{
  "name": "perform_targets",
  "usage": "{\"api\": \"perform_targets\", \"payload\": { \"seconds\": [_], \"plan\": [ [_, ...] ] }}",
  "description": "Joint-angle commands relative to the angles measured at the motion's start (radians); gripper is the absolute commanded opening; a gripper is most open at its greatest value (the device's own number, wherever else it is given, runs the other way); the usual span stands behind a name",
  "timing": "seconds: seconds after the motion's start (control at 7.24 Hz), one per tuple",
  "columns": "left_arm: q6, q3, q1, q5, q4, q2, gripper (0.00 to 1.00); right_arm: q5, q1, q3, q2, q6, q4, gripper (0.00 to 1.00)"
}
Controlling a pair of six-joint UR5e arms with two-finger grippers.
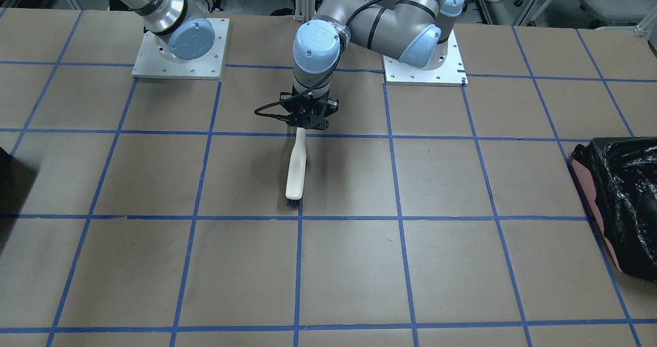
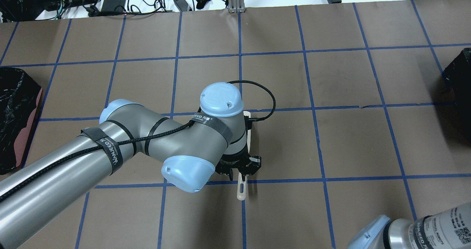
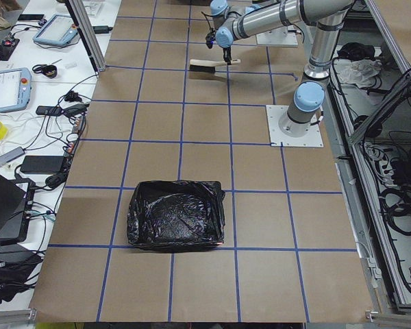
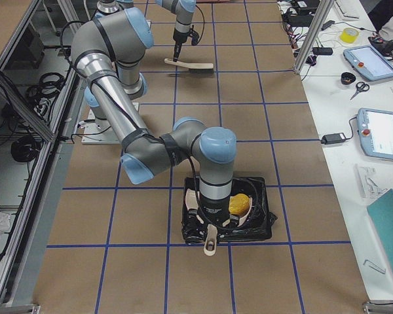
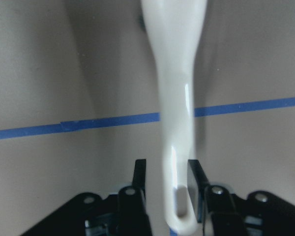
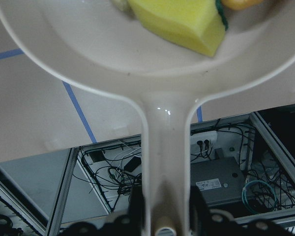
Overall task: Sweep and dump trash in nearest bin
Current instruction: 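Tilt the dustpan with the right gripper to dump trash into the bin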
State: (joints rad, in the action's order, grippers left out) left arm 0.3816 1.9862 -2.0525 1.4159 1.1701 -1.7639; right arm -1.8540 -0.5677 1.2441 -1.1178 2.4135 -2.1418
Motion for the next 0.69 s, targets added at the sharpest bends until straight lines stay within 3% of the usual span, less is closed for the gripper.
{"api": "perform_targets", "payload": {
  "seconds": [0.0,0.14,0.41,0.55],
  "plan": [
    [0.0,-0.004,0.0,0.002,0.0,0.004,0.53,-0.037,-0.018,0.011,-0.011,-0.027,-0.023,0.0],
    [0.002,-0.018,0.002,0.003,-0.001,0.006,0.63,-0.104,-0.041,0.024,-0.011,-0.036,-0.029,0.0],
    [-0.016,-0.093,0.018,0.006,-0.006,0.014,1.0,-0.165,-0.064,0.081,-0.039,-0.03,-0.081,0.0],
    [-0.018,-0.171,0.025,0.015,0.037,0.015,1.0,-0.172,-0.064,0.096,-0.042,0.005,-0.14,0.0]
  ]
}}
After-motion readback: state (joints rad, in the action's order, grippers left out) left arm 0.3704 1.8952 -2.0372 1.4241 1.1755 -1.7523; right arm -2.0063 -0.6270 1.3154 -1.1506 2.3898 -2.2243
